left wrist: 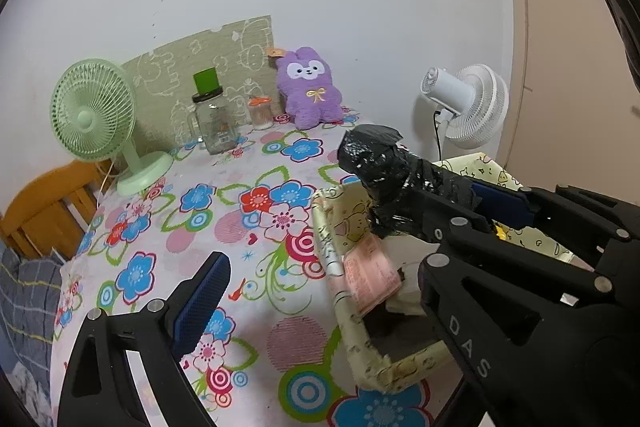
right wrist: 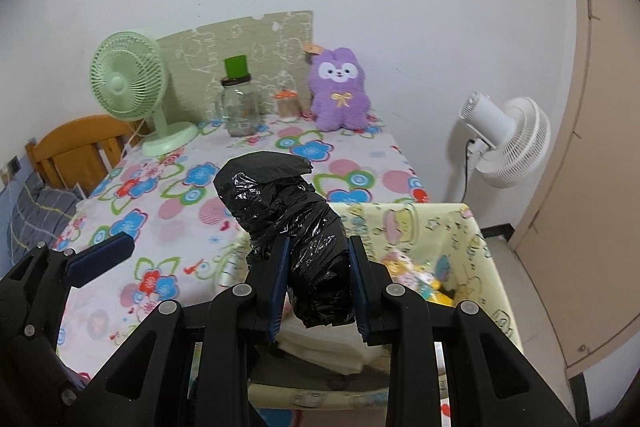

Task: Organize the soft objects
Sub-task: 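Lower the black bundle into the basket and open the right gripper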

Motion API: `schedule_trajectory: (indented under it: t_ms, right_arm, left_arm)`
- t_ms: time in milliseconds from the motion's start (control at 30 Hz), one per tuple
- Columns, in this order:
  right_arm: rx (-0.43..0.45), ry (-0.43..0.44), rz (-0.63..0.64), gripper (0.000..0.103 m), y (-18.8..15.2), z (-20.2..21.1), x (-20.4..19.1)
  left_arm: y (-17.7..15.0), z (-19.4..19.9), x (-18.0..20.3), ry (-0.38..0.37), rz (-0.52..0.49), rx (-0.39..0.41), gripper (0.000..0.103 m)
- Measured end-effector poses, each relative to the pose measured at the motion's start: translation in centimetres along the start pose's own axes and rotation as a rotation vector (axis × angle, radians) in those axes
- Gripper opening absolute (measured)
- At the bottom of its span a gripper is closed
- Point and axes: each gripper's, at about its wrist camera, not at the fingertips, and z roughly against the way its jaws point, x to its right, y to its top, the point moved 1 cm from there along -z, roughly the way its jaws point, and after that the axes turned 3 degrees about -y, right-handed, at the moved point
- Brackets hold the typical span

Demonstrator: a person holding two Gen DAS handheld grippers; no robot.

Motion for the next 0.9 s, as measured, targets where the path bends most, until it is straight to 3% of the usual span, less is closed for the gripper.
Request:
schedule_trajectory:
  t_ms: [300, 467, 567, 633, 900]
  right_arm:
    - [-0.043, -0.005, -0.045, 0.032, -0.8, -1.3, 2.0]
    - [-0.054, -0.016, -0.057, 0.038, -1.0, -1.3, 2.2]
    - [-0.056, -0.028, -0.067, 0.057, -1.1, -1.1, 2.3]
    - [-0.041, -0.041, -0.078, 0.076, -1.2, -0.6, 2.2]
    - [0.016, -0.066, -0.067, 0.088, -0.9, 1.7, 0.6]
  left_arm:
    - [0.1, -1.4, 1.4, -0.011, -0.038, -0.039, 0.096]
    - [-0.1, -1.3, 1.0, -0.021, -0.026, -0.047, 0.096]
    - [-0.3, -0.7, 0.4, -0.013, -0.015, -0.040, 0.096]
    - [-0.4, -0.2, -0.1, -0.002, -0.004, -0.030, 0.097]
    - [-0.9, 2.3, -2.9, 0.019, 0.050, 0.010, 0.100]
